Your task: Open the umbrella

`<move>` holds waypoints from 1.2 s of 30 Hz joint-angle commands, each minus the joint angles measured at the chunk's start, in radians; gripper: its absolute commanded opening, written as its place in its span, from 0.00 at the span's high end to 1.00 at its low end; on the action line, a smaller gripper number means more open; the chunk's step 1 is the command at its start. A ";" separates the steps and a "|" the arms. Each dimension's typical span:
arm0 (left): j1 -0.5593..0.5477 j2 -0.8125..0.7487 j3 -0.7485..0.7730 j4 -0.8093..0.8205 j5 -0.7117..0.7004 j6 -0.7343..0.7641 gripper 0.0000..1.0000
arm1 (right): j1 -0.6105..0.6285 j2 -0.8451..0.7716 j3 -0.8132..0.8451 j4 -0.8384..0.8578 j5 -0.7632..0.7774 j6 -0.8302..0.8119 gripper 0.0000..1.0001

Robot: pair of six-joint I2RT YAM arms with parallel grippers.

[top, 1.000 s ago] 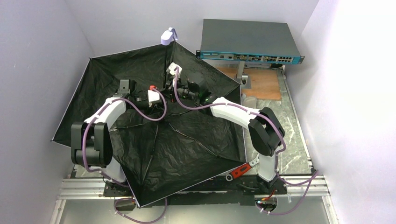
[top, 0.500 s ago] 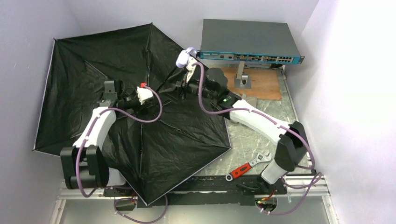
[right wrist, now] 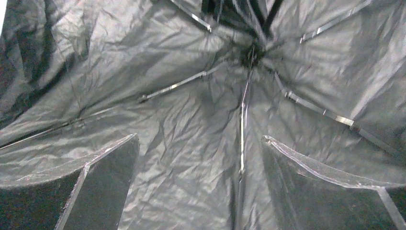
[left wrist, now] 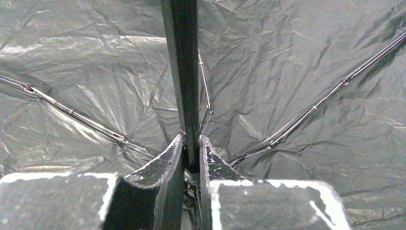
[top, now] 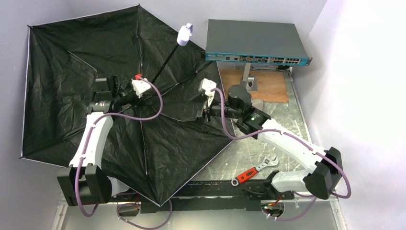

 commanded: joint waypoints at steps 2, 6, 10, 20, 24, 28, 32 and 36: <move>0.002 -0.085 0.049 0.081 -0.037 0.066 1.00 | -0.072 -0.057 0.015 -0.191 0.050 0.085 0.01; 0.003 -0.134 0.078 0.073 -0.079 0.234 1.00 | -0.193 -0.089 0.069 -0.306 0.037 0.200 0.01; 0.003 -0.193 0.130 0.009 -0.139 0.501 1.00 | -0.252 -0.102 0.154 -0.404 0.032 0.236 0.00; 0.002 -0.270 0.084 -0.016 -0.228 0.873 1.00 | -0.274 0.136 0.613 -0.615 -0.089 0.401 0.01; 0.002 -0.287 0.038 0.023 -0.262 0.988 1.00 | -0.266 0.277 0.833 -0.824 -0.199 0.349 0.05; 0.002 -0.284 0.056 0.034 -0.285 1.043 1.00 | -0.202 0.379 0.993 -1.015 -0.219 0.266 0.06; 0.002 -0.273 0.064 0.071 -0.314 1.111 1.00 | -0.083 0.452 1.069 -1.172 -0.189 0.159 0.07; 0.000 -0.276 0.057 0.094 -0.337 1.186 1.00 | -0.017 0.487 1.100 -1.284 -0.147 0.058 0.07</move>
